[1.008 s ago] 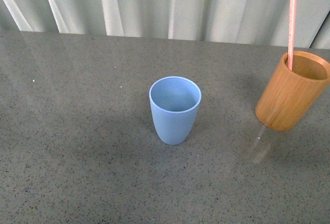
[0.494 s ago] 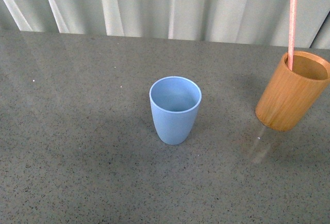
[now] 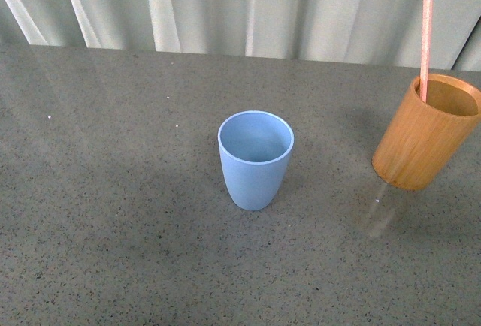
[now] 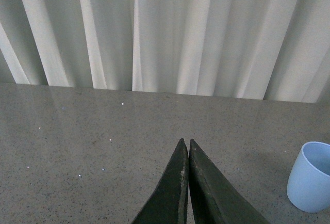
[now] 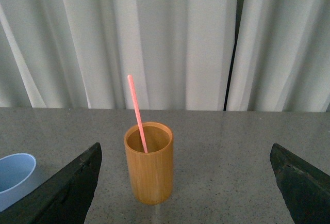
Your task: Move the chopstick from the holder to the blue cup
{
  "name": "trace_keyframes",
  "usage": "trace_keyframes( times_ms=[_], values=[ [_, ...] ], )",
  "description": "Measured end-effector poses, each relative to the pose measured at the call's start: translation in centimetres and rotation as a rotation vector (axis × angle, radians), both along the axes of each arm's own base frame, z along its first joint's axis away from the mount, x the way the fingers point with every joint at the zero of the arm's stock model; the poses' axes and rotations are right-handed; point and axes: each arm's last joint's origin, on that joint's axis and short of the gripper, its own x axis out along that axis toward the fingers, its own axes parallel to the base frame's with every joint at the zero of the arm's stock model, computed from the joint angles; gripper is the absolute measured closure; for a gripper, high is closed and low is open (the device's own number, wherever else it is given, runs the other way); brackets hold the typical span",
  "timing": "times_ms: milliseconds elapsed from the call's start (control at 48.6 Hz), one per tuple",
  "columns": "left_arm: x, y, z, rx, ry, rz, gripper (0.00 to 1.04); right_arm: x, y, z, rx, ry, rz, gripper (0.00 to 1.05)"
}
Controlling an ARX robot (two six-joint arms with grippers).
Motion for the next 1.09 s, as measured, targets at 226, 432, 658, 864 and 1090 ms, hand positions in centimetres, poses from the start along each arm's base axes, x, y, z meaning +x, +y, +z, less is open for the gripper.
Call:
trace_keyframes(
  times_ms=[226, 432, 658, 864, 1090],
  values=[
    [0.0, 0.0, 0.0, 0.000, 0.001, 0.000, 0.61, 0.0, 0.0, 0.0, 0.000, 0.000, 0.000, 0.10],
    [0.0, 0.0, 0.0, 0.000, 0.001, 0.000, 0.31, 0.0, 0.0, 0.0, 0.000, 0.000, 0.000, 0.10],
    [0.0, 0.0, 0.0, 0.000, 0.000, 0.000, 0.06, 1.2, -0.6, -0.4, 0.063, 0.291, -0.115, 0.10],
    [0.0, 0.0, 0.0, 0.000, 0.000, 0.000, 0.07, 4.8, -1.2, 0.4, 0.047, 0.299, 0.001, 0.10],
    [0.0, 0.0, 0.0, 0.000, 0.000, 0.000, 0.07, 11.9, -1.1, -1.3, -0.087, 0.331, 0.079, 0.10]
  ],
)
